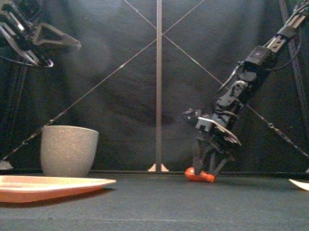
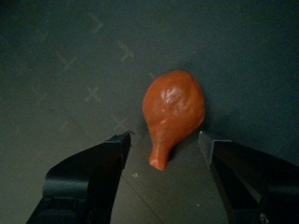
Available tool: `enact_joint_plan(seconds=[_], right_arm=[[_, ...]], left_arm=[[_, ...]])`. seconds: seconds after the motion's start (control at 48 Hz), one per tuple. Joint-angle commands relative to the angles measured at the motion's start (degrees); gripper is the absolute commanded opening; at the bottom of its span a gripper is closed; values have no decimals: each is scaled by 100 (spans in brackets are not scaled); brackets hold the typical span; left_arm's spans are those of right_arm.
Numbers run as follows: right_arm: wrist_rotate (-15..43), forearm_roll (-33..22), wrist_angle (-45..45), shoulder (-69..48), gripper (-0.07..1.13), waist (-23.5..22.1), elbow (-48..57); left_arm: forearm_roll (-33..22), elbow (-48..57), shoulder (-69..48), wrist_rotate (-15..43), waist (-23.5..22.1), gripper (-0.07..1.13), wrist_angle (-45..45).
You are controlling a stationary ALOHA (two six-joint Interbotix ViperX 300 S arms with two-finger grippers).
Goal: Pick the drumstick then place it on the pink plate
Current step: Pick the drumstick
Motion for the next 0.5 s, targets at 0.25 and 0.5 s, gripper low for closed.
enact_joint_plan(seconds=[0.25,0.5], right_arm=[[563,-466,70,62,84,-18,-88],[914,-932,272,97,67,62,-185]], left_arm=[[-9,-79,26,-18,-35,11,-35],[-9,-79,26,-18,-26,11,-44]])
